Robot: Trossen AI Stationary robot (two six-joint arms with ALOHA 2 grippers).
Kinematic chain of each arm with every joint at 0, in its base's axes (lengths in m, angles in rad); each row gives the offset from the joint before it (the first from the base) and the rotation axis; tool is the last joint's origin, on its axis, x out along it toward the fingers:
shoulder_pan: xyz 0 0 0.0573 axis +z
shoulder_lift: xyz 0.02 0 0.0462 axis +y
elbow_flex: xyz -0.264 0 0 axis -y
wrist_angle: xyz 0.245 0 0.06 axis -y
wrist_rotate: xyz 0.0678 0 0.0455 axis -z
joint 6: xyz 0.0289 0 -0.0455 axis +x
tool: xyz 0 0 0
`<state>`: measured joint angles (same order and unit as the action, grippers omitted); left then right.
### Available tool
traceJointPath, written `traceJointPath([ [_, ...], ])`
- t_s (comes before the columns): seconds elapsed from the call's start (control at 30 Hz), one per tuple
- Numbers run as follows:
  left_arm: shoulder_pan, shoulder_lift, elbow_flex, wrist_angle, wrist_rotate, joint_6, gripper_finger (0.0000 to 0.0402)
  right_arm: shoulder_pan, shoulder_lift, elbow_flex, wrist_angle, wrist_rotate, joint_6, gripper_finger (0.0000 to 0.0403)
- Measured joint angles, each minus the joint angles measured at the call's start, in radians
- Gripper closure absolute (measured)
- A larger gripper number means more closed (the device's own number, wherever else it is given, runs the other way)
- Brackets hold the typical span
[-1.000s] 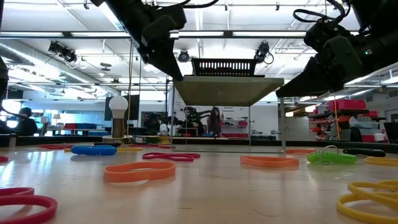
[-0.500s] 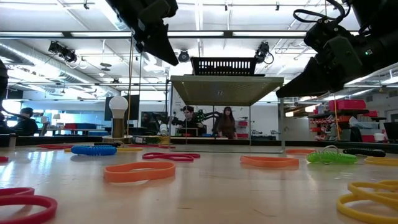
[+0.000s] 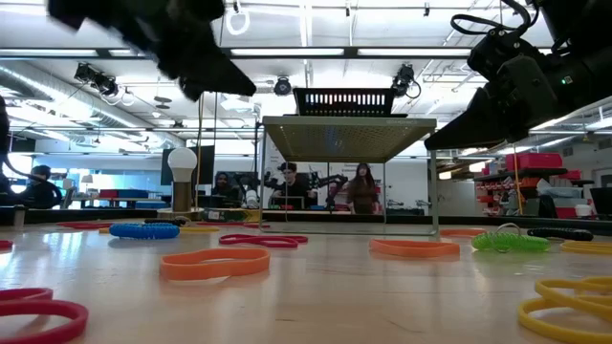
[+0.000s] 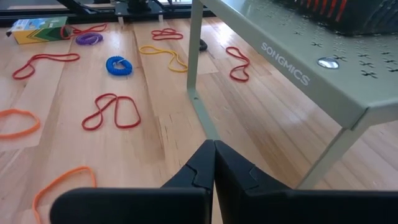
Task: Pick & Place Office Desk Supplies
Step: Put the yellow rubber band into the top right black bin on the shelf
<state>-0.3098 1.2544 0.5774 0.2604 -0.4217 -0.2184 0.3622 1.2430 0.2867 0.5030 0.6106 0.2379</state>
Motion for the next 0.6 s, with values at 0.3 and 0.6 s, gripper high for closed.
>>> traceJointPath([
  [0.3,-0.017,-0.016,-0.333,0.69,0.049,0.071,0.0393,-0.002,0.0,0.0,0.003,0.0,0.001,0.0391],
  [0.6,-0.017,-0.015,-0.458,0.893,-0.033,0.131,0.0393,-0.003,0.0,0.0,0.117,-0.084,0.018,0.0391],
])
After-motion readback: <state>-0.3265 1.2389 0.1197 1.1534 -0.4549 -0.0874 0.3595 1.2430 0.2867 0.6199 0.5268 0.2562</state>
